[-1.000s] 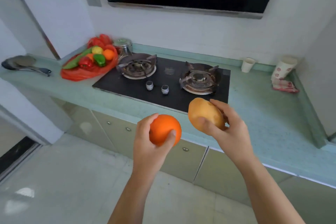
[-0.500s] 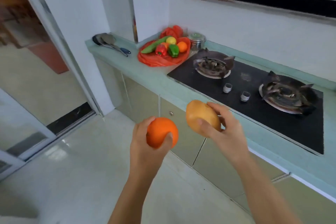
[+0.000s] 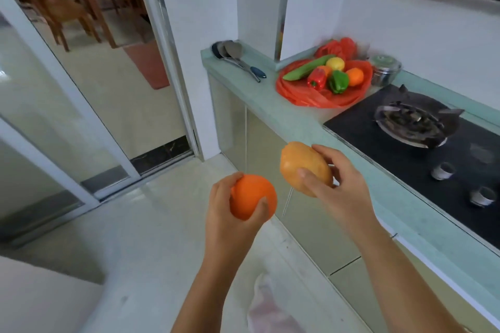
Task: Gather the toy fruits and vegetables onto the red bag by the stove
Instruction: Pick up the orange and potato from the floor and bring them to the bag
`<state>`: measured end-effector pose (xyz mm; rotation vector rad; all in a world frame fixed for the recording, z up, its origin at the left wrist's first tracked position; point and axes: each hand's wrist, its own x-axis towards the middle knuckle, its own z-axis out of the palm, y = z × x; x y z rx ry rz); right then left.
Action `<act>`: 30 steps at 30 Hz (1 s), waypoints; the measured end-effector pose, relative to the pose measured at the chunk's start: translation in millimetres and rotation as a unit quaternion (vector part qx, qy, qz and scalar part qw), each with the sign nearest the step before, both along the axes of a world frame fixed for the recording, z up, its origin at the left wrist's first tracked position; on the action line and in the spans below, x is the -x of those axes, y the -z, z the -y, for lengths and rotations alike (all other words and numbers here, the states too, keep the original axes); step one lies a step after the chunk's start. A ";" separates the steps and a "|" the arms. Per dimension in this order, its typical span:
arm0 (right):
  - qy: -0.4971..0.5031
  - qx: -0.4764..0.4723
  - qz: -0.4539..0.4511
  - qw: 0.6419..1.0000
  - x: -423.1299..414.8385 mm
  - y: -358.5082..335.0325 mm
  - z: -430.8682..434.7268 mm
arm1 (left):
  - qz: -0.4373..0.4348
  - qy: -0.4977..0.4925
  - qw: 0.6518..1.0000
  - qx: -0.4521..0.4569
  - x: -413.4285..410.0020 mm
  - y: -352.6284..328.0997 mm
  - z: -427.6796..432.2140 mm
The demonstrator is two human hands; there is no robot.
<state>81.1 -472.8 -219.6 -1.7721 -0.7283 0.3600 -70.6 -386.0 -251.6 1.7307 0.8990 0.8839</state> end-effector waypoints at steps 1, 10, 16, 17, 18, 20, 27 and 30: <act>-0.001 -0.003 -0.001 1.000 -9.4 0.4 -11.9 | -0.003 -0.002 1.000 -0.003 -8.3 -0.8 -10.4; -0.010 -0.034 0.004 0.999 -113.2 -15.9 -113.1 | -0.028 0.023 0.998 -0.041 -111.6 -28.4 -109.4; 0.009 -0.034 0.001 0.999 -165.2 -14.0 -154.6 | -0.019 0.022 0.999 -0.043 -167.0 -30.2 -157.4; 0.014 -0.032 -0.003 0.999 -170.6 -11.4 -158.9 | -0.020 0.025 0.999 -0.042 -172.8 -27.5 -163.4; 0.018 -0.029 -0.007 0.999 -175.7 -8.5 -163.0 | -0.021 0.028 0.999 -0.042 -178.0 -24.2 -169.3; 0.029 -0.020 -0.011 0.999 -185.4 -3.5 -170.9 | -0.020 0.035 0.999 -0.035 -188.8 -18.9 -180.3; 0.102 0.010 -0.024 0.994 -213.2 11.7 -197.0 | -0.023 0.075 0.996 -0.032 -228.0 -1.8 -228.9; 0.130 0.016 -0.017 0.991 -220.5 14.2 -221.6 | -0.019 0.104 0.994 -0.021 -244.0 2.8 -261.7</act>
